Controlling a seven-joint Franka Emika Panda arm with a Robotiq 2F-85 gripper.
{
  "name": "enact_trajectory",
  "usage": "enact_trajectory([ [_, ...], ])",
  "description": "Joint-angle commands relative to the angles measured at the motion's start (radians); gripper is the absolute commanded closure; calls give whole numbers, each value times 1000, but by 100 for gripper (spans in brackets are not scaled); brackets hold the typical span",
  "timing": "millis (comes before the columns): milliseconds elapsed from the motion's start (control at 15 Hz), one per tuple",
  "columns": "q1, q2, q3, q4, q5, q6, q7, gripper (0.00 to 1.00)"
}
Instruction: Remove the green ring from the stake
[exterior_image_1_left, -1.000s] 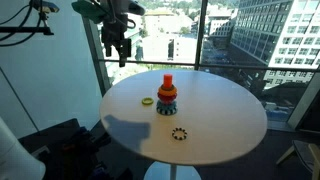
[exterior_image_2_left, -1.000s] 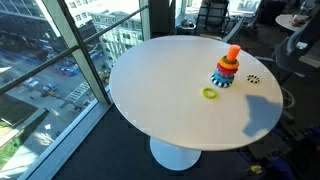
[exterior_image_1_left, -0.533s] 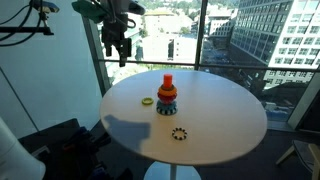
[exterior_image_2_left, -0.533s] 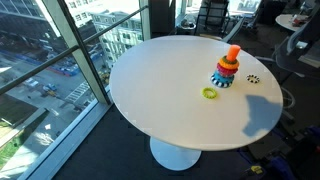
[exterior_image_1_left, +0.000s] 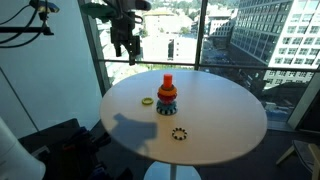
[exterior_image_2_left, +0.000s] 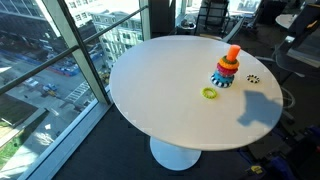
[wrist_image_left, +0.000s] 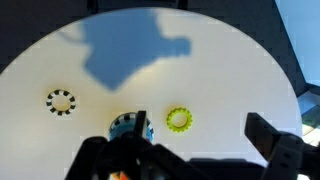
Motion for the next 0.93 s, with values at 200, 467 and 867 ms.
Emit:
enact_trajectory([
  [200,-33,142,34,50,-85,140,82,0],
  [467,-40,222,38,57,-124,257,127,0],
  [867,-42,262,33,43,-140,318,138,0],
])
